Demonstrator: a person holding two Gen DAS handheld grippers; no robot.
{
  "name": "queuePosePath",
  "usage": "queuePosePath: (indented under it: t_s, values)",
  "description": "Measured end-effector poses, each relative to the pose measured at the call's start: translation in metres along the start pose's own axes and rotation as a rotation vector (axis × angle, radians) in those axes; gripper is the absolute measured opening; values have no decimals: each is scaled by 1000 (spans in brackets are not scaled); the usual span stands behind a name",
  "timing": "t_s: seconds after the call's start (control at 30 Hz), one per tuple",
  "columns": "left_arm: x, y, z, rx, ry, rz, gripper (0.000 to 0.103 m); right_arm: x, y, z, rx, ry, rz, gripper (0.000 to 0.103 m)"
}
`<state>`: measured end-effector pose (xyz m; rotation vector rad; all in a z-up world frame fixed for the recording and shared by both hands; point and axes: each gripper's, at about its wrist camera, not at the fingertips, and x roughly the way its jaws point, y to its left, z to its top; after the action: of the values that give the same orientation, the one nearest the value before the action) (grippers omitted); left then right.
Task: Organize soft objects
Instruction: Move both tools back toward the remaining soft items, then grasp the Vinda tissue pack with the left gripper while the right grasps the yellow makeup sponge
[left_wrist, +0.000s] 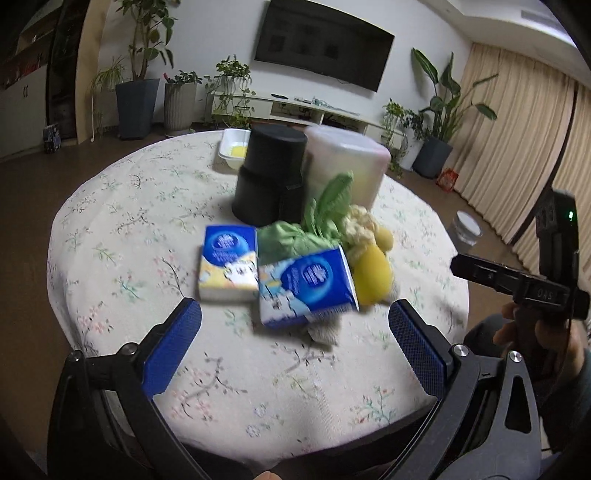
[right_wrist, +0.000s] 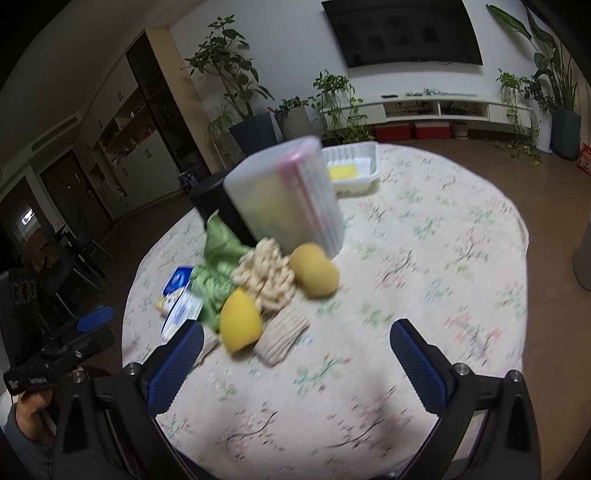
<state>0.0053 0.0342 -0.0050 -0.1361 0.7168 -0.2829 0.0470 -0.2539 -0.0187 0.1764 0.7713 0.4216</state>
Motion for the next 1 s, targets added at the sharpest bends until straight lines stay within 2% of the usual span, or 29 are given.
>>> queuePosePath:
  t_s: [0.2,0.47,0.63,0.77,0.87,0.93,1.0]
  values:
    - [5,-9,-13,19,9,-9,103,10,30,-15,-64,32,-1,103]
    - [19,-3,-3,42,41,5,103,14,43,-9,-93,34,-32,103]
    - [19,16,18,56,37,47,103,18,61,1,-116,48,27,103]
    - [12,41,36,28,28,66,103,26,79,9,-114,71,95,103]
    - [22,53,45,5,84,79,103,36,92,8,-150,84,93,99]
    - [37,49,46,43,128,103,103,44,94,7,-169,87,43,97]
    - [49,45,44,76,153,123,103,51,86,5,-134,105,15,93]
